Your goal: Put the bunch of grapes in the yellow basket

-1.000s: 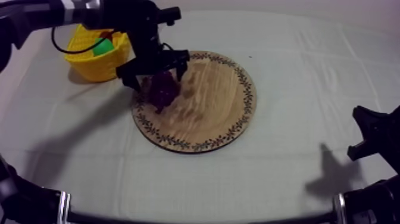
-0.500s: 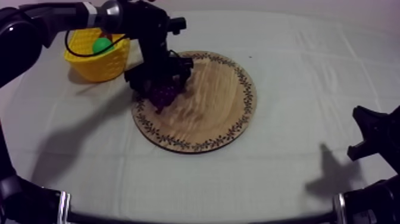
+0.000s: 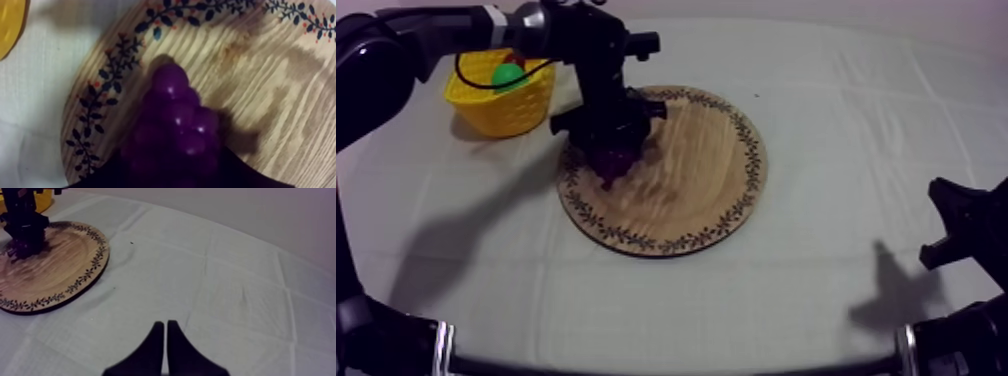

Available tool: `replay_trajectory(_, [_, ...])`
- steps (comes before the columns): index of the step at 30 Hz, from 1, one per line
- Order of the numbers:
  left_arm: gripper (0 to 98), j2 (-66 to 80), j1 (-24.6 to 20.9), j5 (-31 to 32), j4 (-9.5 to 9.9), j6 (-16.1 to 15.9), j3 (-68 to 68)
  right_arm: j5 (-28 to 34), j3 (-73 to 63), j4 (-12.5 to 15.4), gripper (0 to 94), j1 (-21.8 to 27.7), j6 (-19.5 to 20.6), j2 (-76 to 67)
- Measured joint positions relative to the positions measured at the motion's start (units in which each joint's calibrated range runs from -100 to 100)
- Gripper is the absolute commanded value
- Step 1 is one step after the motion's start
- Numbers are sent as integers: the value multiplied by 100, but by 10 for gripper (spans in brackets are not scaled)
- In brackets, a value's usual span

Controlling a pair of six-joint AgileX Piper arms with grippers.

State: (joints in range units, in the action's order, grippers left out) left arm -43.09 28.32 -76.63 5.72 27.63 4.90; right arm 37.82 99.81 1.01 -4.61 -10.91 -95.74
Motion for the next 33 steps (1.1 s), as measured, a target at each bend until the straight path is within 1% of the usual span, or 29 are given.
replay_trajectory(4, [440,90,-4,58,63,-3,-52,0,0,0,4,0,0,0])
replay_trajectory(11, [418,663,-116,98,130,-95,-370,0,0,0,4,0,0,0])
replay_trajectory(14, [408,1092,-165,98,206,-169,-659,0,0,0,4,0,0,0])
replay_trajectory(23, [443,2933,-409,59,344,-498,-2190,0,0,0,4,0,0,0])
replay_trajectory(26, [458,3646,-557,19,419,-643,-2766,0,0,0,4,0,0,0])
replay_trajectory(28, [465,4155,-695,19,503,-742,-3121,0,0,0,4,0,0,0])
replay_trajectory(33, [472,5211,-1113,197,722,-943,-3483,0,0,0,4,0,0,0])
